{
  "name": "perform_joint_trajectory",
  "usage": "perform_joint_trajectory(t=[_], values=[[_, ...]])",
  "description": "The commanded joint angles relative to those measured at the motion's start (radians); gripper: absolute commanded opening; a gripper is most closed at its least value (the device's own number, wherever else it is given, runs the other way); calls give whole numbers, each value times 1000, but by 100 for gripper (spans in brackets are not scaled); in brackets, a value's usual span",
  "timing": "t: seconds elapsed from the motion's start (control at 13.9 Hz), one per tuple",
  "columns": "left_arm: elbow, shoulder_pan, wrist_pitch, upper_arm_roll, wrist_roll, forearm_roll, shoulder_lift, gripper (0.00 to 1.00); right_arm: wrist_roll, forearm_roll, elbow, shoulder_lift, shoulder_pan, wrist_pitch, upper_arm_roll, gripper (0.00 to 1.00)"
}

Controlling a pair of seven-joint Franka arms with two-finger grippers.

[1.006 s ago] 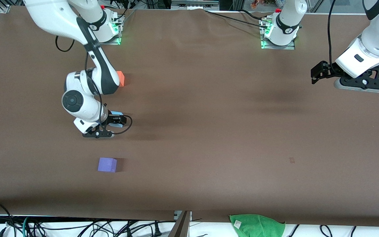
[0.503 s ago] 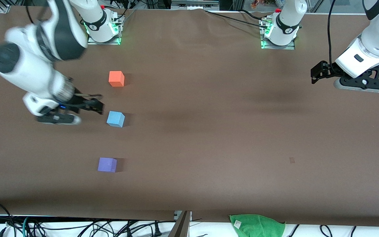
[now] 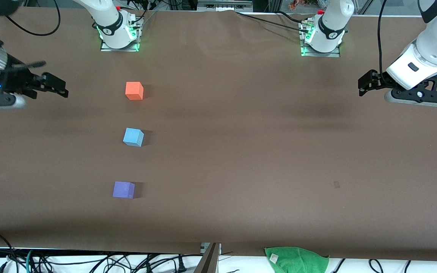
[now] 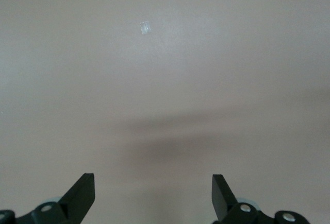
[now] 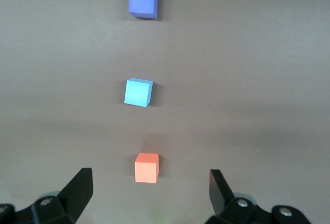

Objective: Place blue block between orange and purple blocks

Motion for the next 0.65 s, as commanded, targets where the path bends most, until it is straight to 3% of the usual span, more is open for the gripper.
perform_joint_trajectory(t=[0.0,0.14,0.29,0.57], values=[[34,-2,-33,2,-6,-23,16,100,-15,-1,-8,-5,-70,-17,86,100],[34,-2,-40,-6,-4,-23,15,100,-44,-12,-4,0,-156,-7,156,100],[35,-4,-43,-9,-7,-23,15,100,-31,-71,4,5,-148,-7,162,100],[35,-2,-46,-12,-13,-23,15,100,-30,-78,9,17,-142,0,161,100]])
